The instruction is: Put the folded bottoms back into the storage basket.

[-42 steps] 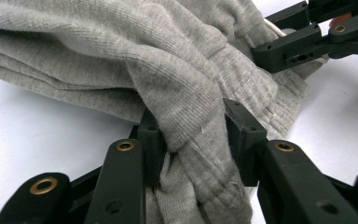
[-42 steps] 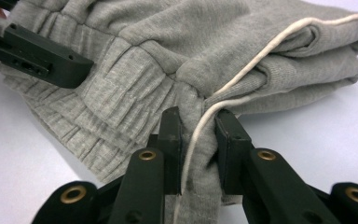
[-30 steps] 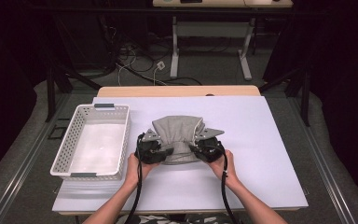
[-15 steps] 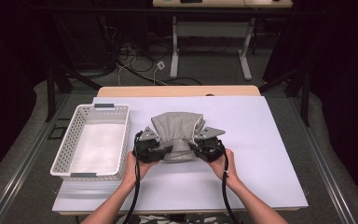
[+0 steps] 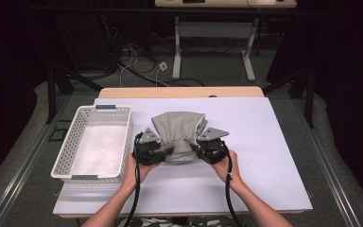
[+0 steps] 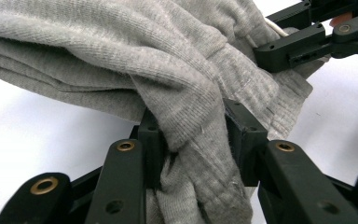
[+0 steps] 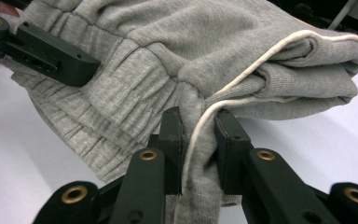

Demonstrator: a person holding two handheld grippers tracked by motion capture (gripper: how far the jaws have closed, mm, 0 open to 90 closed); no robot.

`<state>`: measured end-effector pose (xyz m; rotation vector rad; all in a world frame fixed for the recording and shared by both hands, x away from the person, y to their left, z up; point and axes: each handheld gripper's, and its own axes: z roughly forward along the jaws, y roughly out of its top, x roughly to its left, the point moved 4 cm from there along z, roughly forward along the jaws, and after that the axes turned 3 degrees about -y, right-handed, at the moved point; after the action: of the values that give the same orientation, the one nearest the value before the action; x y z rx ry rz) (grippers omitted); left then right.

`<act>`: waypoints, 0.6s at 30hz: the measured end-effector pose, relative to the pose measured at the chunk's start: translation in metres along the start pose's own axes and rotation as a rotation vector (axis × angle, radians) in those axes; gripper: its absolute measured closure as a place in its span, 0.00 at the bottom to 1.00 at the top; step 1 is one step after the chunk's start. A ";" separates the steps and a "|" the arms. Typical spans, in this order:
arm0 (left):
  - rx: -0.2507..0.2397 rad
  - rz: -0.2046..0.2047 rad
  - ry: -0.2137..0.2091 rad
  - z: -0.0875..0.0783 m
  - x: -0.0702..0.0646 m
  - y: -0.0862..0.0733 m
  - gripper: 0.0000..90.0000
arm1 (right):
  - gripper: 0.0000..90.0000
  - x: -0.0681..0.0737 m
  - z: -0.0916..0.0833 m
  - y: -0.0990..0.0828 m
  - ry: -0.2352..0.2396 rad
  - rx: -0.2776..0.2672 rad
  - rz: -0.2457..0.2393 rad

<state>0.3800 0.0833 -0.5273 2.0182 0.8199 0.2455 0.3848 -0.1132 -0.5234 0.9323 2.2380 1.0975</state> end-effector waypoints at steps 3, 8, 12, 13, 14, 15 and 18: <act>-0.006 0.004 0.004 -0.002 -0.001 0.001 0.70 | 0.83 0.001 -0.002 0.003 0.000 -0.007 -0.003; -0.013 0.009 0.003 -0.006 -0.001 0.003 0.70 | 0.83 0.002 -0.004 0.005 -0.002 -0.013 -0.013; -0.024 0.011 0.005 -0.009 -0.002 0.004 0.70 | 0.83 0.004 -0.006 0.007 0.000 -0.019 -0.015; -0.025 0.015 0.006 -0.010 -0.001 0.005 0.70 | 0.83 0.004 -0.007 0.008 -0.002 -0.022 -0.016; -0.027 0.016 0.006 -0.011 -0.001 0.006 0.70 | 0.83 0.004 -0.007 0.009 -0.001 -0.025 -0.019; -0.033 0.016 0.008 -0.011 -0.001 0.006 0.70 | 0.83 0.004 -0.009 0.011 -0.003 -0.033 -0.017; -0.039 0.019 0.009 -0.014 -0.001 0.008 0.70 | 0.83 0.004 -0.010 0.013 -0.006 -0.037 -0.020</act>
<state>0.3766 0.0891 -0.5127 1.9903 0.7963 0.2800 0.3802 -0.1094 -0.5077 0.8946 2.2103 1.1224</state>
